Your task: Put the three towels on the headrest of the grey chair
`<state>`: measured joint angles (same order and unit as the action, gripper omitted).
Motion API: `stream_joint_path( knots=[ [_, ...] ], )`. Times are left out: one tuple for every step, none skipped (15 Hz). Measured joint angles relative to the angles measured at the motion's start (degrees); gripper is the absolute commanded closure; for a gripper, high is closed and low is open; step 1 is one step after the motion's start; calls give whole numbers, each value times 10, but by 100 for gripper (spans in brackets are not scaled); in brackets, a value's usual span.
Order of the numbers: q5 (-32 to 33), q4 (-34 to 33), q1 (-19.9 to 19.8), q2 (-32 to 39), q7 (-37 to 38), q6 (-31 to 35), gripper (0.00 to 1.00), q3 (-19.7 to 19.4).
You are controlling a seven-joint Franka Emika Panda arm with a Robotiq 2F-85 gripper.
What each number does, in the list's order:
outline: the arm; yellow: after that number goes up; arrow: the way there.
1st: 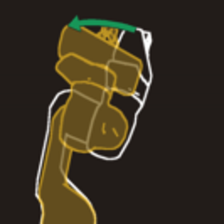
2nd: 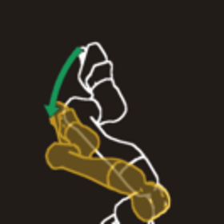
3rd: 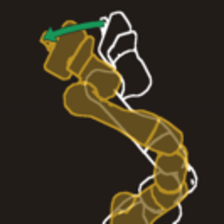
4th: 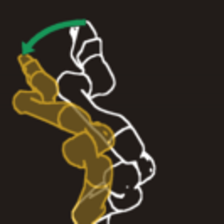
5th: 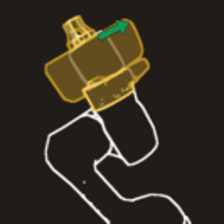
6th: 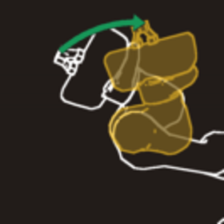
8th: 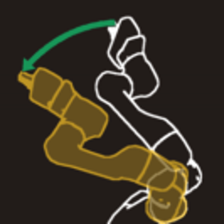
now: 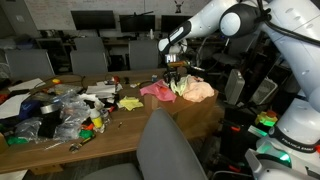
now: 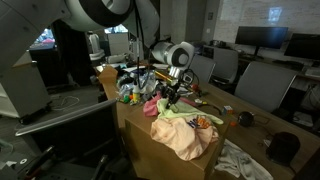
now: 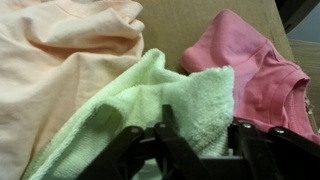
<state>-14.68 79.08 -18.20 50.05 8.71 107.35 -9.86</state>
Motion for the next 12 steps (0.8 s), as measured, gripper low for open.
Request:
stream_joint_path(
  knots=[
    [0,0,0,0,0,0,89,0],
    [0,0,0,0,0,0,96,0],
    [0,-1,0,0,0,0,100,0],
    [0,-2,0,-1,0,0,100,0],
    [0,-2,0,-3,0,0,100,0],
    [1,-2,0,-7,0,1,97,-1],
    [3,-2,1,-14,0,1,97,-1],
    [6,0,2,-24,0,1,97,-2],
    [10,2,4,-38,0,1,97,-3],
    [15,5,7,-54,0,2,97,-4],
    [21,12,10,-76,1,3,97,-6],
    [28,19,14,-99,1,5,97,-7]
  ],
)
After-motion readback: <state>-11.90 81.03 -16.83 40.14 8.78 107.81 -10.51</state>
